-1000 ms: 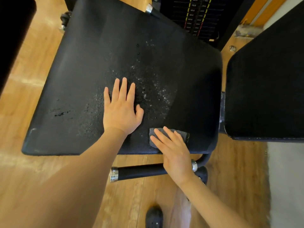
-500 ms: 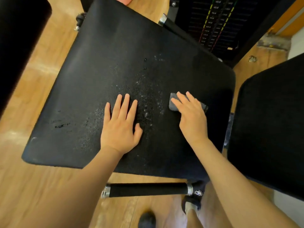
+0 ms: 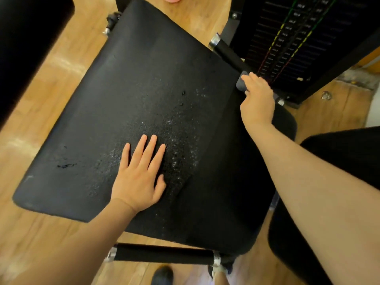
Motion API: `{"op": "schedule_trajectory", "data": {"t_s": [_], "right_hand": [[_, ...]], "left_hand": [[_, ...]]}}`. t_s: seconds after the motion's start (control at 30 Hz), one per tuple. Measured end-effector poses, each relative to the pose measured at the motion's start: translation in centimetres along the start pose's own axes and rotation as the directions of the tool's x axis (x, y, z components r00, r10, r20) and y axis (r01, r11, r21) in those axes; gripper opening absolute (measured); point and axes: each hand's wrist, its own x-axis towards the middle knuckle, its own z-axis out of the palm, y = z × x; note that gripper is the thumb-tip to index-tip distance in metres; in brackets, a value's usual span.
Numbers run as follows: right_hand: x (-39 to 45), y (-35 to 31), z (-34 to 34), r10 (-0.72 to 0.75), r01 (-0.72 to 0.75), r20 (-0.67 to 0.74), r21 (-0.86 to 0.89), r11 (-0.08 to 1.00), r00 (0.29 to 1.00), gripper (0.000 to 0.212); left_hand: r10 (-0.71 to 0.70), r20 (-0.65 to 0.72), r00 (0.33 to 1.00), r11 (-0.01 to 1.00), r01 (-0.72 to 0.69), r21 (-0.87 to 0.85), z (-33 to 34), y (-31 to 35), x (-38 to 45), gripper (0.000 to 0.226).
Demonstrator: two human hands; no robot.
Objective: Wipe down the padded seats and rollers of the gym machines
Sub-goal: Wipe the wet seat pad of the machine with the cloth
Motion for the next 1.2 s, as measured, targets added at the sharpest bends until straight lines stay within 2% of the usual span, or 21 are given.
{"op": "schedule_trajectory", "data": {"t_s": [0.1, 0.3, 0.43, 0.8, 1.0, 1.07, 1.2], "right_hand": [[-2.2, -1.1, 0.8, 0.048, -0.049, -0.034, -0.013, 0.999, 0.998, 0.054], [-8.2, -2.4, 1.0, -0.042, 0.048, 0.062, -0.099, 0.994, 0.997, 0.059], [-12.6, -3.4, 1.4, -0.081, 0.091, 0.112, -0.090, 0.992, 0.990, 0.059], [-24.5, -7.8, 3.6, -0.137, 0.147, 0.094, -0.112, 0.983, 0.986, 0.066], [-28.9, -9.0, 4.2, -0.201, 0.229, 0.160, -0.176, 0.957, 0.966, 0.073], [-29.9, -9.0, 4.3, -0.257, 0.288, 0.181, -0.173, 0.942, 0.949, 0.072], [-30.6, -8.8, 4.2, -0.338, 0.372, 0.196, -0.168, 0.913, 0.920, 0.066]], "left_hand": [[-0.005, -0.001, 1.000, 1.000, 0.005, -0.009, -0.1, 0.1, -0.1, 0.067], [0.000, 0.012, 1.000, 1.000, 0.000, -0.002, 0.0, 0.0, -0.1, 0.067], [-0.004, 0.003, 1.000, 1.000, 0.004, -0.018, 0.2, 0.0, -0.1, 0.067], [0.011, -0.053, 0.999, 0.999, -0.013, -0.052, 0.5, -0.3, -0.2, 0.066], [0.012, -0.067, 0.998, 0.991, -0.021, -0.135, -0.1, -0.4, -0.5, 0.058], [-0.025, -0.095, 0.995, 0.976, 0.004, -0.216, -0.7, -1.0, -1.4, 0.056], [-0.242, -0.175, 0.954, 0.937, 0.183, -0.298, -0.8, -3.2, -6.8, 0.054]]}}
